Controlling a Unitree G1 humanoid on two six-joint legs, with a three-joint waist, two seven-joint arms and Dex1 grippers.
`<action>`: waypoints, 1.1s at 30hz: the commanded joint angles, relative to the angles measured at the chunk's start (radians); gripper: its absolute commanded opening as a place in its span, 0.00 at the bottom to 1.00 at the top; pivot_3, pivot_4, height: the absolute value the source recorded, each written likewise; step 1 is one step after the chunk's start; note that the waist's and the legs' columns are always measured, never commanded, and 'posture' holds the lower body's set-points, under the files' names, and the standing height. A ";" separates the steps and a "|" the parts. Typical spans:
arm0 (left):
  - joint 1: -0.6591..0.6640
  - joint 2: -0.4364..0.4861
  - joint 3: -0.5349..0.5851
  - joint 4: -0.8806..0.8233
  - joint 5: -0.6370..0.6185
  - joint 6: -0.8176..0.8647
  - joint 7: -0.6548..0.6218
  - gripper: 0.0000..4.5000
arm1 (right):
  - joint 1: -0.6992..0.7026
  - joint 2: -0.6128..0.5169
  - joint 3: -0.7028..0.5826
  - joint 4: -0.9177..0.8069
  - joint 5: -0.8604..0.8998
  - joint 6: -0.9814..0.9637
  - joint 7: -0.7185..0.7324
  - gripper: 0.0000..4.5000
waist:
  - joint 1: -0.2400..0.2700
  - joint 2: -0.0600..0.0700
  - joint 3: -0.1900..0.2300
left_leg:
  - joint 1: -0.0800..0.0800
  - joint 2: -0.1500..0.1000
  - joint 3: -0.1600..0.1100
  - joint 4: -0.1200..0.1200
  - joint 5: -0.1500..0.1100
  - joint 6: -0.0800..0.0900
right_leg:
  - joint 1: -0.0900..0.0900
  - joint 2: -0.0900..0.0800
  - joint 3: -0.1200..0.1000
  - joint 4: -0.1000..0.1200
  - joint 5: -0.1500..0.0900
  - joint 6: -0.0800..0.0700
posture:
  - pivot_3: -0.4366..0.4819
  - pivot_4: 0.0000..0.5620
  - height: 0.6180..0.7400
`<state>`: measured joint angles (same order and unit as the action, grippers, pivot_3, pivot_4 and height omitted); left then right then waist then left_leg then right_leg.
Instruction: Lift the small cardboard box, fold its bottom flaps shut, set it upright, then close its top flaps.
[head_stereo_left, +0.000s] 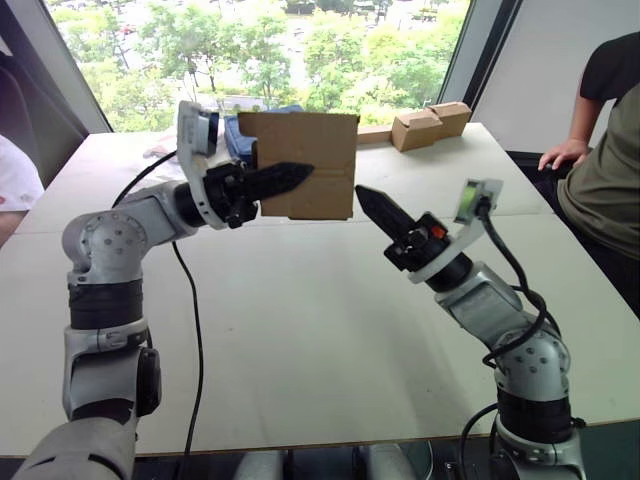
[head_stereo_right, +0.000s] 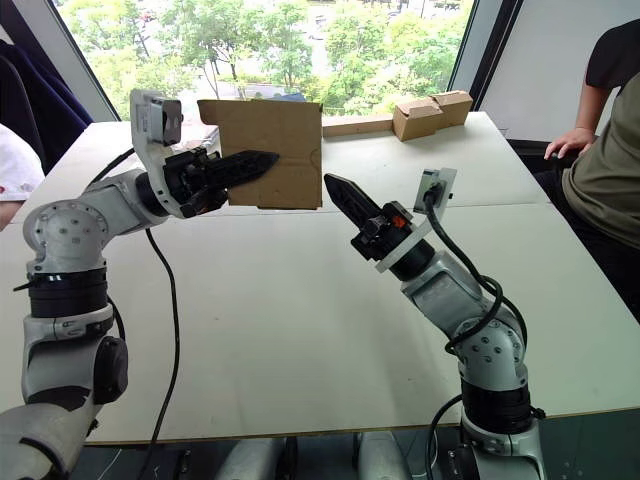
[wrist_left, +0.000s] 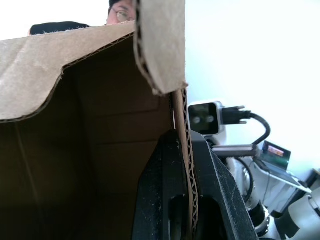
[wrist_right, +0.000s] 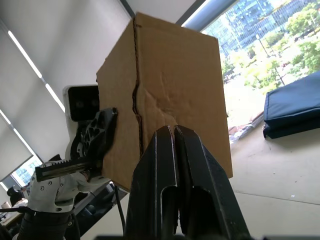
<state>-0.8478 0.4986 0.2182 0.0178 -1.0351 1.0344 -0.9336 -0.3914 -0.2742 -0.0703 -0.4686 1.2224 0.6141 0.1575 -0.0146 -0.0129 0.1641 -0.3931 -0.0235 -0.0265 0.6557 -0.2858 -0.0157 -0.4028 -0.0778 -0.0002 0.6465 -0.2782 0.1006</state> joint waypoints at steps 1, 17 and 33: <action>-0.002 -0.001 0.018 -0.033 -0.027 -0.005 0.007 0.00 | -0.022 0.019 0.024 -0.026 -0.010 0.000 0.028 0.01 | 0.000 0.000 0.000 | 0.000 0.000 0.000 0.000 0.000 0.000 | 0.000 0.000 0.000 0.000 0.000 0.000 | 0.48 0.27 1.00; -0.045 0.218 -0.216 -0.096 0.261 -0.049 -0.015 0.00 | 0.159 -0.303 -0.081 -0.114 -0.117 0.095 0.189 0.01 | 0.003 0.000 0.000 | 0.000 -0.001 0.000 0.000 0.000 0.000 | 0.000 0.001 0.000 -0.001 0.000 0.000 | 0.48 0.27 1.00; -0.256 0.425 -0.918 -0.296 0.773 -0.133 -0.402 0.00 | 0.142 -0.723 0.160 -0.278 -0.490 0.151 0.506 0.01 | 0.002 -0.003 0.003 | 0.000 0.002 -0.002 -0.002 -0.001 0.001 | 0.005 0.007 0.000 -0.009 -0.002 0.001 | 0.48 0.27 1.00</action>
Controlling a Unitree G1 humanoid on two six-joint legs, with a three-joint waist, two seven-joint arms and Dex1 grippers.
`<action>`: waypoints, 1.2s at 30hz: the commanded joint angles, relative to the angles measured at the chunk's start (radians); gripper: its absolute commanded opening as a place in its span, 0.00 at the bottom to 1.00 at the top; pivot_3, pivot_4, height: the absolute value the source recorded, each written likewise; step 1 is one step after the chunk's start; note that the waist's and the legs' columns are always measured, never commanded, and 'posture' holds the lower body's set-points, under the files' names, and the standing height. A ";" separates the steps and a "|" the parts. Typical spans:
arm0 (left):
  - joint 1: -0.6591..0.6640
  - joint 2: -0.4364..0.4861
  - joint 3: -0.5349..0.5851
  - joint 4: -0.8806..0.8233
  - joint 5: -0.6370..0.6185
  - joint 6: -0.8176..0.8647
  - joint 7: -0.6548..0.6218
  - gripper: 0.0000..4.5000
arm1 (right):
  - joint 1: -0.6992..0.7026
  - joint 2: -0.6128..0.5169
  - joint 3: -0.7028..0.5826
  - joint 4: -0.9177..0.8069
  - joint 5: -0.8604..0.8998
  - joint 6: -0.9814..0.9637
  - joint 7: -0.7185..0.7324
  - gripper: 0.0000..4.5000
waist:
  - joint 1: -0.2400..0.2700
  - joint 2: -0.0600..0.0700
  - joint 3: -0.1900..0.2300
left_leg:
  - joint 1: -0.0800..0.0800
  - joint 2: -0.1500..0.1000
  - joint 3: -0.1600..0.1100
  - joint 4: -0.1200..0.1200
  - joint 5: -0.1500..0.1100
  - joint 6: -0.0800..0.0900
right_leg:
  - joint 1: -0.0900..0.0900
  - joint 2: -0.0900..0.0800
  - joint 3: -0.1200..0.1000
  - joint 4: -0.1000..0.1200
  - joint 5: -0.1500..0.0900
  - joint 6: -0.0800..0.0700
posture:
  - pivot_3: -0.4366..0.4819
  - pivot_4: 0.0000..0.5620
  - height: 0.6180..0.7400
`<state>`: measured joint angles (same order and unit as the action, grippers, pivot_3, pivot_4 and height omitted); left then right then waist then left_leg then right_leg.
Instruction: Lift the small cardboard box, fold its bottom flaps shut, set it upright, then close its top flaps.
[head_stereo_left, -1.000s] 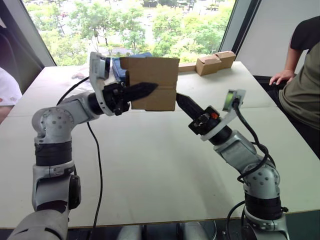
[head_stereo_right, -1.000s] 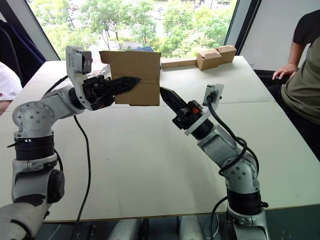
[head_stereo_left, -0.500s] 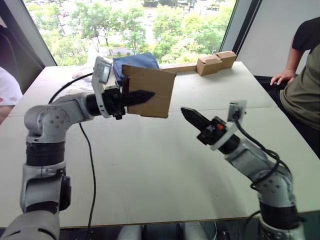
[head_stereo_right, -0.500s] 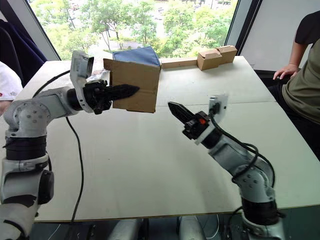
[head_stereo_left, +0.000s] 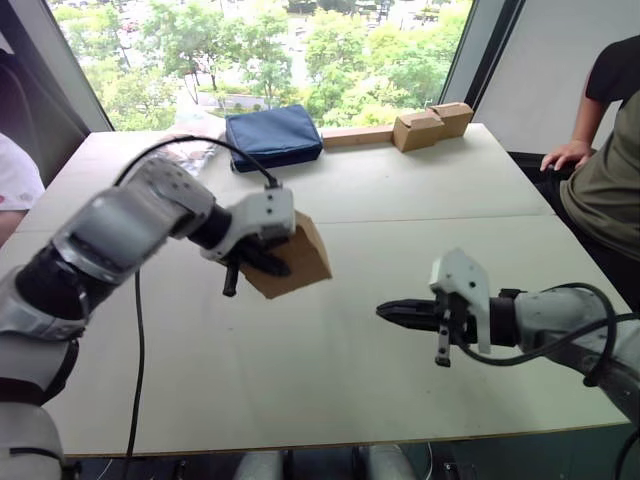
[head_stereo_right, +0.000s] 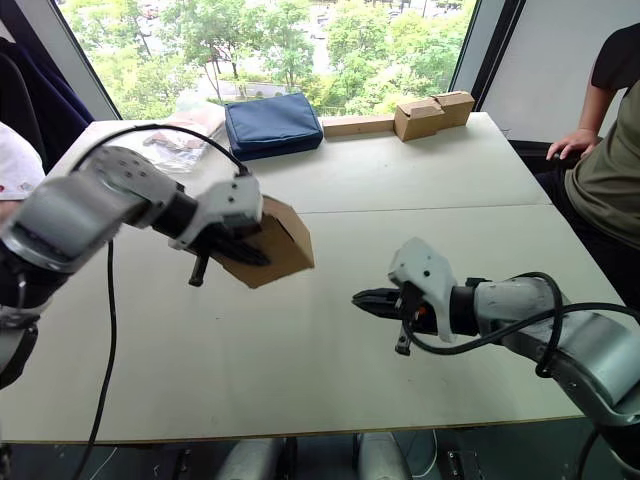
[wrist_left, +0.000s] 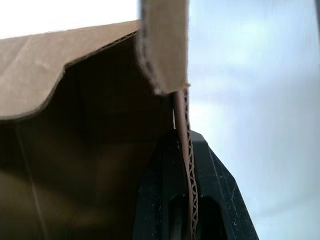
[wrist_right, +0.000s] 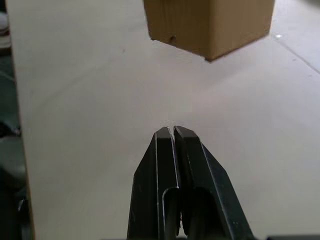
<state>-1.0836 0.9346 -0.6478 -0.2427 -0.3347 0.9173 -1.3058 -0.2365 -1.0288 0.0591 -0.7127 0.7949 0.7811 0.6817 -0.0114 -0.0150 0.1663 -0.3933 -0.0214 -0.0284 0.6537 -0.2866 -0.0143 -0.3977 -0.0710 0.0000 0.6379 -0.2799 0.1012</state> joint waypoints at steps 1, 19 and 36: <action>-0.020 -0.021 -0.068 -0.037 0.090 -0.019 -0.032 0.00 | -0.014 0.045 0.044 -0.038 -0.078 -0.013 -0.030 0.01 | 0.000 -0.001 0.001 | 0.000 0.000 0.000 0.000 0.000 0.000 | 0.000 0.000 0.000 0.000 0.000 0.000 | 0.48 0.27 1.00; 0.017 -0.130 -0.095 -0.079 0.150 0.079 -0.046 0.15 | 0.029 0.147 0.086 -0.028 -0.226 -0.010 -0.054 0.00 | 0.001 -0.002 0.001 | -0.002 0.001 -0.002 0.009 -0.003 0.005 | 0.001 0.001 0.000 0.004 0.000 0.000 | 0.48 0.27 1.00; -0.101 -0.313 0.514 0.191 -0.227 0.382 0.036 0.57 | -0.062 0.210 0.030 0.092 -0.191 -0.017 0.071 0.00 | -0.001 -0.002 0.001 | -0.001 0.001 -0.002 0.011 -0.003 0.005 | 0.001 0.002 0.000 0.008 -0.001 0.001 | 0.48 0.27 1.00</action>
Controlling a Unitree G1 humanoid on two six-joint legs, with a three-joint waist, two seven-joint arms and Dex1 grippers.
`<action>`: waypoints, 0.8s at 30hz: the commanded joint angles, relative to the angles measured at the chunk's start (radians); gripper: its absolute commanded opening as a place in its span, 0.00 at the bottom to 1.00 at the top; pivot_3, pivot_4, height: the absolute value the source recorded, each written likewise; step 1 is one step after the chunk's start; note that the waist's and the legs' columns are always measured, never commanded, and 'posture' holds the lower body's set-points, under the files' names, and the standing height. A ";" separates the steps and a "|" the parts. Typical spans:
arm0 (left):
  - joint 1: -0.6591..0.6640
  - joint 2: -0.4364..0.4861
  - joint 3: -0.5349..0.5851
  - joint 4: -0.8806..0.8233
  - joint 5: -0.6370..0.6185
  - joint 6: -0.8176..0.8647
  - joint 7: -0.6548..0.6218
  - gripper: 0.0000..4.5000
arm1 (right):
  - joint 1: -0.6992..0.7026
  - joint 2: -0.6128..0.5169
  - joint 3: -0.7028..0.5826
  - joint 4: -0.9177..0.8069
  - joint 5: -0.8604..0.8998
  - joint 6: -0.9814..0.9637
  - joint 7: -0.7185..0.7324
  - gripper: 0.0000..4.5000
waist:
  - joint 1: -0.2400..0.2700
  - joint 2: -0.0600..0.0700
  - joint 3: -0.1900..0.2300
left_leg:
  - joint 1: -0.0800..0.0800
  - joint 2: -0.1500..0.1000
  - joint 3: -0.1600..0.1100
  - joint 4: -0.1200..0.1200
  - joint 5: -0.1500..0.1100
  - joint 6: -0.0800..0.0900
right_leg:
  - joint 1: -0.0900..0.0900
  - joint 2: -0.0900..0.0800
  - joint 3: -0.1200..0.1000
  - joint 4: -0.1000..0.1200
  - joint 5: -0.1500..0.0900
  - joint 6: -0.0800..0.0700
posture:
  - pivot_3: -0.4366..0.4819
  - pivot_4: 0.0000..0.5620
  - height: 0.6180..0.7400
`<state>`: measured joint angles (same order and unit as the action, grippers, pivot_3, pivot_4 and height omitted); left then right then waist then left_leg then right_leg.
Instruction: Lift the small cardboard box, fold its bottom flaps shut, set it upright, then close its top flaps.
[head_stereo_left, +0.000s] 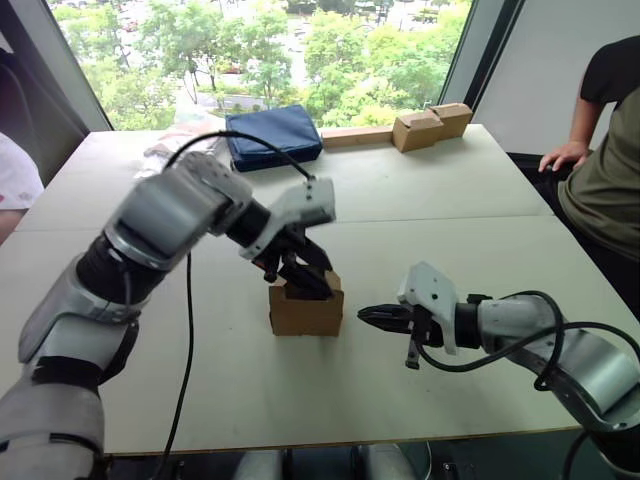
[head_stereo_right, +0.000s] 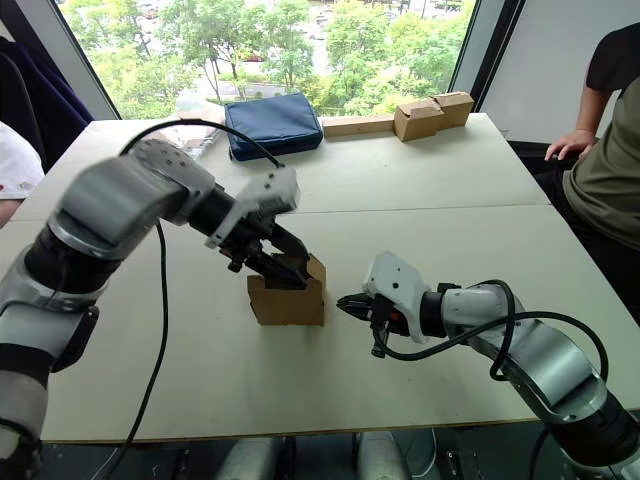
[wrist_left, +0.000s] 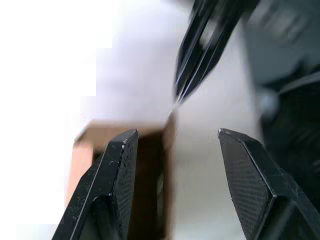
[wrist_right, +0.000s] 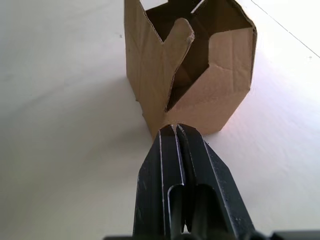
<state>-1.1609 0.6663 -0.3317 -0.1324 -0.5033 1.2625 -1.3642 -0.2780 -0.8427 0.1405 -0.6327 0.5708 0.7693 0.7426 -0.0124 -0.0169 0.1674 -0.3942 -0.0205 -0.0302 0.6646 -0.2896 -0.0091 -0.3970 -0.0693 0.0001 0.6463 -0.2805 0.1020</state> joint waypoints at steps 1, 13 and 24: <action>-0.016 -0.076 0.283 0.113 -0.069 0.026 0.153 0.57 | -0.022 0.035 -0.065 0.024 0.046 -0.004 0.011 0.00 | 0.001 0.000 0.000 | 0.000 0.000 0.000 0.000 0.000 0.000 | 0.000 0.000 0.000 0.000 0.000 0.000 | 0.48 0.27 1.00; 0.497 -0.052 0.725 -0.107 -0.171 -0.087 0.458 0.09 | -0.039 0.038 -0.071 0.160 0.007 -0.021 0.077 0.00 | 0.007 -0.001 0.000 | 0.001 -0.001 0.001 0.000 0.001 -0.002 | -0.001 -0.005 0.004 0.002 0.000 0.000 | 0.48 0.27 1.00; 1.021 -0.009 0.661 -0.250 -0.113 -0.271 0.517 0.01 | -0.013 0.046 0.015 0.236 -0.105 -0.104 0.139 0.00 | 0.019 -0.001 0.000 | 0.002 -0.004 0.001 -0.001 0.001 -0.003 | 0.001 -0.013 0.001 -0.001 0.000 -0.001 | 0.48 0.27 1.00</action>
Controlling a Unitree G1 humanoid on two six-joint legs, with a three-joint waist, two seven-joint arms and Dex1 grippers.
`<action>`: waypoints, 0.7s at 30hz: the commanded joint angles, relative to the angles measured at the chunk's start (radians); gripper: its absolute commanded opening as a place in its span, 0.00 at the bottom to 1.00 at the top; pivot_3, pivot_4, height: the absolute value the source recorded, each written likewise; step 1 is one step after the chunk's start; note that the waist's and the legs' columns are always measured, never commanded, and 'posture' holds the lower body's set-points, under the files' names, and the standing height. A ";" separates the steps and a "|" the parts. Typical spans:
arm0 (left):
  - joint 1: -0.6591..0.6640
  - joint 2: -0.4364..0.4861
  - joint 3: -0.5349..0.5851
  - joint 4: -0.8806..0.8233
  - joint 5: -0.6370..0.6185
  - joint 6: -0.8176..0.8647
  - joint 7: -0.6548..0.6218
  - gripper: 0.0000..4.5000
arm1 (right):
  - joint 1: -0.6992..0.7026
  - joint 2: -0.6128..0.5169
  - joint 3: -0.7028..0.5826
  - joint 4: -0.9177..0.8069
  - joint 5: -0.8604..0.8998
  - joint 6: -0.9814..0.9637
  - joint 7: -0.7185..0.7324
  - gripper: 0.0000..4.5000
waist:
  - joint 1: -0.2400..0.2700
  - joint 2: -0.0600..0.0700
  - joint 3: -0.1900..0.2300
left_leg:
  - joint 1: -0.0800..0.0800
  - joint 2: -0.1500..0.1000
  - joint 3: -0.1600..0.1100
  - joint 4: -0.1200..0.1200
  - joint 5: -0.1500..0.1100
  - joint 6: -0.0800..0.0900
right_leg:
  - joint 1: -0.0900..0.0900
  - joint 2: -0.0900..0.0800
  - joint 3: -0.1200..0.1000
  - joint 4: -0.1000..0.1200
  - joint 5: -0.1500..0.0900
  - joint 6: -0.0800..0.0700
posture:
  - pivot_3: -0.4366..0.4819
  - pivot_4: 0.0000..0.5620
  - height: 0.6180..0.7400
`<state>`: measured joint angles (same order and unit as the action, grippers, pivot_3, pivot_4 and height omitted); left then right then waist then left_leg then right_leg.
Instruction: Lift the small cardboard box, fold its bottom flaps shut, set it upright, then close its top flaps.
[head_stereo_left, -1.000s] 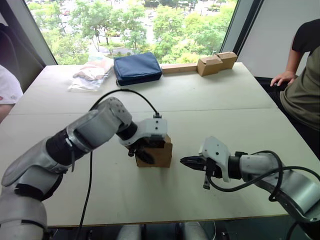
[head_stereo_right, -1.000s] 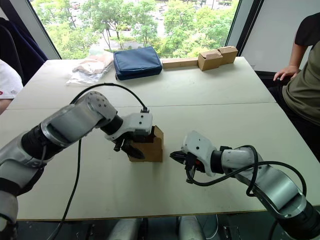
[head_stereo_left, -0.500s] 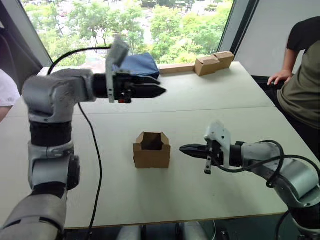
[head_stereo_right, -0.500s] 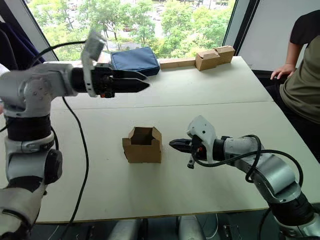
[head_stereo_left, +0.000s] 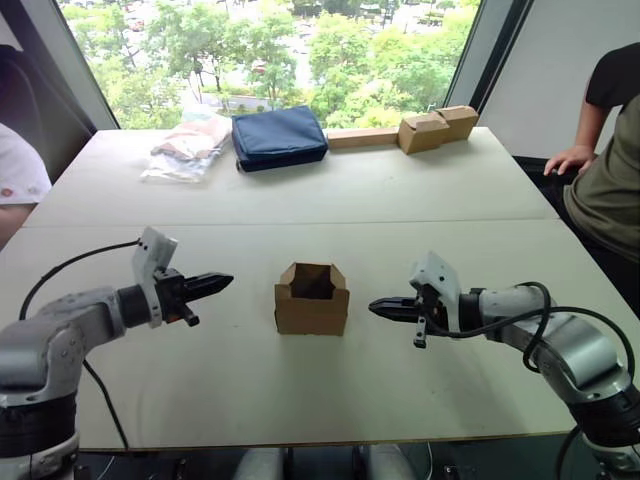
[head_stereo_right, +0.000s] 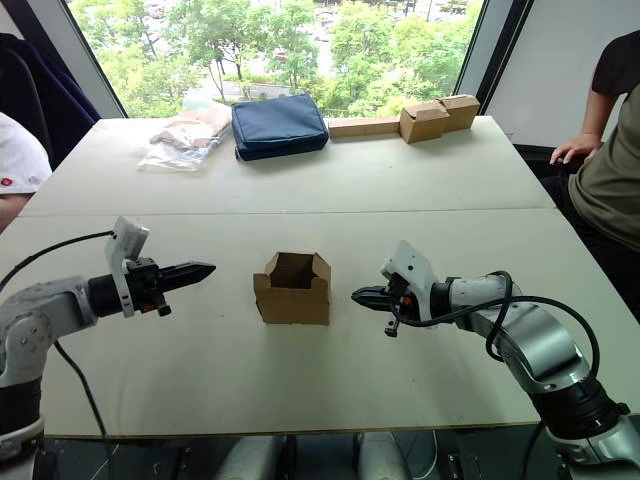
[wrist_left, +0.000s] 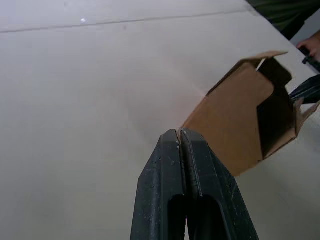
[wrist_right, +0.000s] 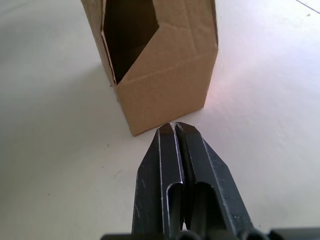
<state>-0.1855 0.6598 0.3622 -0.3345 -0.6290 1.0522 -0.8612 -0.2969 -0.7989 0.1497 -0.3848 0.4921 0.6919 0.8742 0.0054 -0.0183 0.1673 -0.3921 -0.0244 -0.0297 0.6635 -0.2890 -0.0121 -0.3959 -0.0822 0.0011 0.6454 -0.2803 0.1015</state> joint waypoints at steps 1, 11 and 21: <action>0.056 -0.023 -0.029 -0.053 0.006 -0.077 0.031 0.01 | 0.014 0.005 0.007 -0.019 -0.030 -0.028 0.006 0.00 | 0.003 0.001 0.000 | 0.000 0.000 0.000 0.000 0.000 0.000 | 0.000 0.000 0.000 0.000 0.000 0.000 | 0.48 0.27 1.00; 0.118 -0.072 -0.025 0.003 -0.019 -0.174 0.071 0.01 | 0.133 0.031 -0.014 -0.069 -0.048 -0.039 -0.025 0.00 | 0.003 0.002 -0.001 | 0.000 0.000 0.001 -0.002 0.000 0.000 | -0.001 -0.001 0.000 -0.001 0.000 0.000 | 0.48 0.27 1.00; 0.100 -0.077 -0.137 0.063 0.034 -0.265 0.073 0.01 | 0.094 0.064 0.008 -0.028 -0.082 -0.043 -0.038 0.00 | 0.006 0.002 -0.001 | 0.000 0.000 0.000 -0.002 0.000 0.000 | 0.000 -0.001 -0.001 -0.001 0.000 -0.001 | 0.48 0.27 1.00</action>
<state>-0.0758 0.5854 0.2327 -0.2909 -0.6015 0.8118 -0.7985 -0.1888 -0.7479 0.1567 -0.4065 0.4230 0.6699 0.8469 0.0114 -0.0167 0.1659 -0.3921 -0.0243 -0.0293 0.6616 -0.2892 -0.0120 -0.3964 -0.0833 0.0003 0.6440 -0.2804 0.1009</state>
